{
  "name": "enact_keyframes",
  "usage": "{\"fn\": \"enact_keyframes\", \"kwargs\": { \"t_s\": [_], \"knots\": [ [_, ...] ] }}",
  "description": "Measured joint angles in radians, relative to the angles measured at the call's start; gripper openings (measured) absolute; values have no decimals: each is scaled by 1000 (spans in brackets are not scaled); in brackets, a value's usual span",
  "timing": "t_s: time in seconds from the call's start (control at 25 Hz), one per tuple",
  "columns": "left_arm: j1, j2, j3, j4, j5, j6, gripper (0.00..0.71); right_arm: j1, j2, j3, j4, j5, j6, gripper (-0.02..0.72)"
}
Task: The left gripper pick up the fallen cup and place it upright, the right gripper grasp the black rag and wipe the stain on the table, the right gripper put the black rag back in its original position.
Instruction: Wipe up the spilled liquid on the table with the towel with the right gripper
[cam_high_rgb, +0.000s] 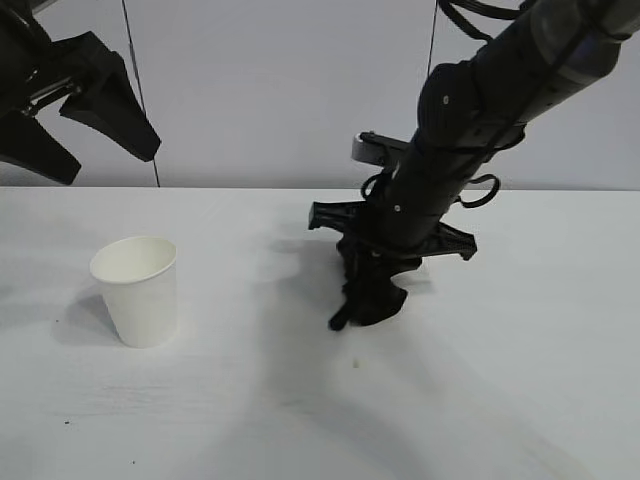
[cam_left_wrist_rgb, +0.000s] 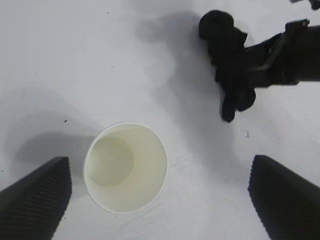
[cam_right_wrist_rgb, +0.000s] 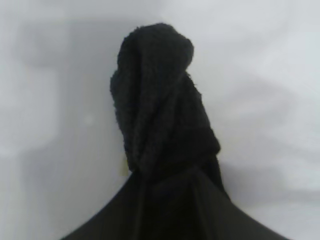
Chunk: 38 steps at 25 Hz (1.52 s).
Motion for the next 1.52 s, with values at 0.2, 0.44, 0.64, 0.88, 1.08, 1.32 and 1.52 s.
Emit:
{"fn": "enact_keyframes", "kwargs": {
  "t_s": [0.2,0.44,0.64,0.88,1.08,1.32,1.52],
  "knots": [
    [0,0,0,0,0,0,694,13,15,-47,-30,36,1,121],
    [0,0,0,0,0,0,694,94,17,-55,-41,90,-5,121],
    [0,0,0,0,-1,0,694,138,-9,0,-28,88,-7,121],
    [0,0,0,0,-1,0,694,155,-106,170,-15,43,-7,121],
    [0,0,0,0,-1,0,694,155,-188,309,-15,30,-7,121],
    [0,0,0,0,-1,0,694,155,-216,370,-15,-18,-6,121],
    [0,0,0,0,-1,0,694,148,-191,320,-15,-17,13,121]
  ]
}}
